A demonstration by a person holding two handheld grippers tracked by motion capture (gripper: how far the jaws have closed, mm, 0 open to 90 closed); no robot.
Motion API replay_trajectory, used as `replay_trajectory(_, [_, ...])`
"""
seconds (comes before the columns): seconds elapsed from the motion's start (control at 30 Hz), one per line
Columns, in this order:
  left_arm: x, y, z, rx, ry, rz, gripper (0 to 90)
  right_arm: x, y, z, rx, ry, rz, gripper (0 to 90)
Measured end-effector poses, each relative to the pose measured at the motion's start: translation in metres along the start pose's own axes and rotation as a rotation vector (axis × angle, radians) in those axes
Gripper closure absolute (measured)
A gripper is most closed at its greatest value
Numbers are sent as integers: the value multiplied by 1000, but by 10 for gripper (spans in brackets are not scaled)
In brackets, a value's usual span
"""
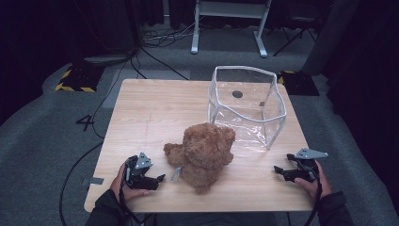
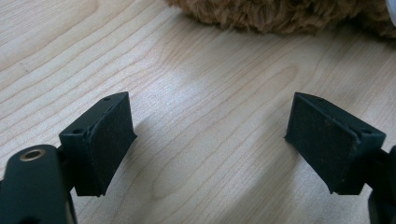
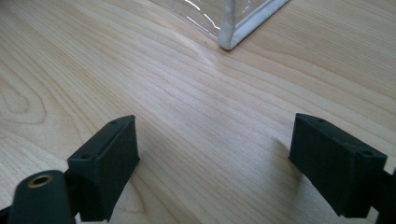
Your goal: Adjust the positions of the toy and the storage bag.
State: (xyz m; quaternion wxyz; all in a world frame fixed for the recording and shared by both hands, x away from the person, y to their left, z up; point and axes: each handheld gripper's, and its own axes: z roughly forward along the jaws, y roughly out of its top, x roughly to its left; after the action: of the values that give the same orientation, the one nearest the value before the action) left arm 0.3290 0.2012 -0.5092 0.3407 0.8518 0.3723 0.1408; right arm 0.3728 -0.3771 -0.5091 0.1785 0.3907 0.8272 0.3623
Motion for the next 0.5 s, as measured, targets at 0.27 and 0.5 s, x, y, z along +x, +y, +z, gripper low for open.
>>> replay_trajectory(0.27, [-5,2,-5,-24,-7,-9,165,0,0,0,0,0,0,154])
replay_trajectory(0.5, [-12,7,-16,-67,-16,5,160,0,0,0,1,1,0,154])
